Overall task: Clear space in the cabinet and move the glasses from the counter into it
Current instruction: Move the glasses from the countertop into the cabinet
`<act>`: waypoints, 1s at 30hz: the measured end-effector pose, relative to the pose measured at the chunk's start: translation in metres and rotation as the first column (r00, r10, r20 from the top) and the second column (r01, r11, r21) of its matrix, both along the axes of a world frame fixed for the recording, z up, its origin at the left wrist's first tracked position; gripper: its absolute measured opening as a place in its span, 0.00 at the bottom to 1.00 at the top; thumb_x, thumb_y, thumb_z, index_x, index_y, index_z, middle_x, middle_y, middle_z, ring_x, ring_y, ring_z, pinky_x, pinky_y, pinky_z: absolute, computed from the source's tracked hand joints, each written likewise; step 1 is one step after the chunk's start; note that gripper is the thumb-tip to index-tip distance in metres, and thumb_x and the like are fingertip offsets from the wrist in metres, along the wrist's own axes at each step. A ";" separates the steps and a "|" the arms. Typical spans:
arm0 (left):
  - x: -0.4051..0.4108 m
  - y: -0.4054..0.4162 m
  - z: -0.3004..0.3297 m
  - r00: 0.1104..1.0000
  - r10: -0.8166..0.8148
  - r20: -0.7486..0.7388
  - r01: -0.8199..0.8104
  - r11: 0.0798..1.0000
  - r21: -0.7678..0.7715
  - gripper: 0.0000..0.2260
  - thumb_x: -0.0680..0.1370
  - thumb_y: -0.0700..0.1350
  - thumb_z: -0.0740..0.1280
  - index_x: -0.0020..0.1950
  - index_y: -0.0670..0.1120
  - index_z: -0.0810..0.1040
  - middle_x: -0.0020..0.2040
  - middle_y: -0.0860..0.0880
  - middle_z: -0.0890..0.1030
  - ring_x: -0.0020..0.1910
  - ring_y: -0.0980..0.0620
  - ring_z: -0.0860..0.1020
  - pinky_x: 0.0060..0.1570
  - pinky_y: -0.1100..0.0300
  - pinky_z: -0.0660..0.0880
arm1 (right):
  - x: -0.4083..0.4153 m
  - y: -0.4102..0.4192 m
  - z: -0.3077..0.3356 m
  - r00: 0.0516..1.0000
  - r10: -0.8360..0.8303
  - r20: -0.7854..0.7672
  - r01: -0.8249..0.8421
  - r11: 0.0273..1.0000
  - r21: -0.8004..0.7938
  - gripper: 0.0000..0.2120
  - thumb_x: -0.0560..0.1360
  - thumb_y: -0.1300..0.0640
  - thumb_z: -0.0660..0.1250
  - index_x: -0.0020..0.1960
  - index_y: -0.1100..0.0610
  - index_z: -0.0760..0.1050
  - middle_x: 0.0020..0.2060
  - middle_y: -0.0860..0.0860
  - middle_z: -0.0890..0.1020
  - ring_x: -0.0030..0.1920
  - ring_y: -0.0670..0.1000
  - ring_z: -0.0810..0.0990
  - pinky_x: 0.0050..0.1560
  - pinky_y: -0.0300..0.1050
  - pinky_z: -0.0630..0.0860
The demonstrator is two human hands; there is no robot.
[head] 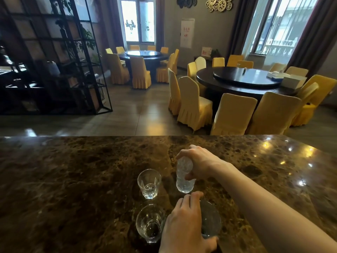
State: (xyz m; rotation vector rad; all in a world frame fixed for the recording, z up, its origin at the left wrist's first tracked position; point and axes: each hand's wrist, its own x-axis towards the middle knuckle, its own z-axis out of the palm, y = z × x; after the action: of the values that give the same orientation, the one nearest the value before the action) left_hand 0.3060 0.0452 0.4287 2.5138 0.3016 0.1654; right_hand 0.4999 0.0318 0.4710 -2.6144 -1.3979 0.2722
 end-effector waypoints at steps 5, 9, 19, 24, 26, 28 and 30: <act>-0.001 0.002 -0.002 1.000 -0.002 0.023 0.003 1.000 -0.018 0.41 0.67 0.59 0.76 0.72 0.60 0.55 0.70 0.61 0.66 0.70 0.59 0.64 0.71 0.57 0.65 | -0.002 0.000 -0.001 1.000 -0.007 0.003 0.007 1.000 -0.005 0.35 0.65 0.48 0.82 0.69 0.41 0.72 0.59 0.48 0.73 0.61 0.51 0.72 0.56 0.44 0.76; -0.001 0.004 -0.004 0.999 0.002 0.038 -0.001 1.000 -0.031 0.41 0.67 0.59 0.76 0.72 0.61 0.55 0.70 0.61 0.66 0.71 0.59 0.64 0.72 0.57 0.64 | -0.003 -0.002 -0.001 1.000 -0.011 -0.002 0.011 1.000 -0.004 0.36 0.66 0.48 0.81 0.70 0.41 0.71 0.61 0.48 0.73 0.62 0.52 0.72 0.58 0.46 0.76; -0.010 0.008 -0.002 0.999 -0.021 0.048 0.022 1.000 -0.006 0.46 0.67 0.66 0.73 0.74 0.66 0.45 0.71 0.64 0.61 0.70 0.60 0.61 0.71 0.54 0.64 | -0.009 -0.004 0.006 0.999 -0.029 -0.044 0.027 0.998 -0.051 0.39 0.69 0.43 0.78 0.75 0.41 0.65 0.66 0.49 0.71 0.66 0.54 0.71 0.62 0.50 0.76; -0.038 0.024 -0.002 0.989 0.032 0.142 -0.042 0.997 0.069 0.37 0.68 0.72 0.63 0.72 0.70 0.50 0.66 0.72 0.61 0.64 0.71 0.60 0.67 0.64 0.61 | -0.020 -0.006 0.020 0.997 0.023 0.075 -0.023 1.000 0.006 0.33 0.71 0.43 0.76 0.73 0.45 0.69 0.65 0.50 0.73 0.64 0.54 0.73 0.60 0.52 0.78; -0.056 0.037 -0.004 0.980 0.097 0.173 -0.116 0.988 0.103 0.29 0.69 0.72 0.60 0.68 0.71 0.58 0.58 0.75 0.63 0.58 0.77 0.60 0.64 0.69 0.62 | -0.028 -0.002 0.024 0.992 0.061 0.108 -0.070 0.995 0.073 0.27 0.72 0.45 0.76 0.69 0.47 0.73 0.60 0.50 0.76 0.59 0.53 0.77 0.55 0.52 0.80; -0.073 0.052 -0.007 0.963 0.202 0.180 -0.224 0.968 0.113 0.23 0.68 0.71 0.63 0.61 0.71 0.63 0.53 0.75 0.65 0.55 0.76 0.65 0.61 0.70 0.67 | -0.037 0.006 0.028 0.988 0.111 0.109 -0.125 0.984 0.128 0.18 0.73 0.49 0.75 0.61 0.49 0.78 0.54 0.48 0.80 0.52 0.51 0.80 0.50 0.50 0.81; -0.089 0.068 -0.010 0.936 0.301 0.183 -0.321 0.942 0.095 0.22 0.67 0.69 0.68 0.57 0.68 0.65 0.51 0.71 0.70 0.53 0.71 0.70 0.59 0.67 0.71 | -0.047 0.017 0.029 0.984 0.152 0.092 -0.165 0.976 0.144 0.11 0.72 0.53 0.76 0.54 0.49 0.79 0.48 0.45 0.82 0.46 0.48 0.81 0.46 0.48 0.81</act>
State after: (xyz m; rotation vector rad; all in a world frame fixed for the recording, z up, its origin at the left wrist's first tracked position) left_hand 0.2174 0.1137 0.4185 2.5381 0.6390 0.5321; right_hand 0.4533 0.0484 0.5003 -2.4204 -1.5902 0.0771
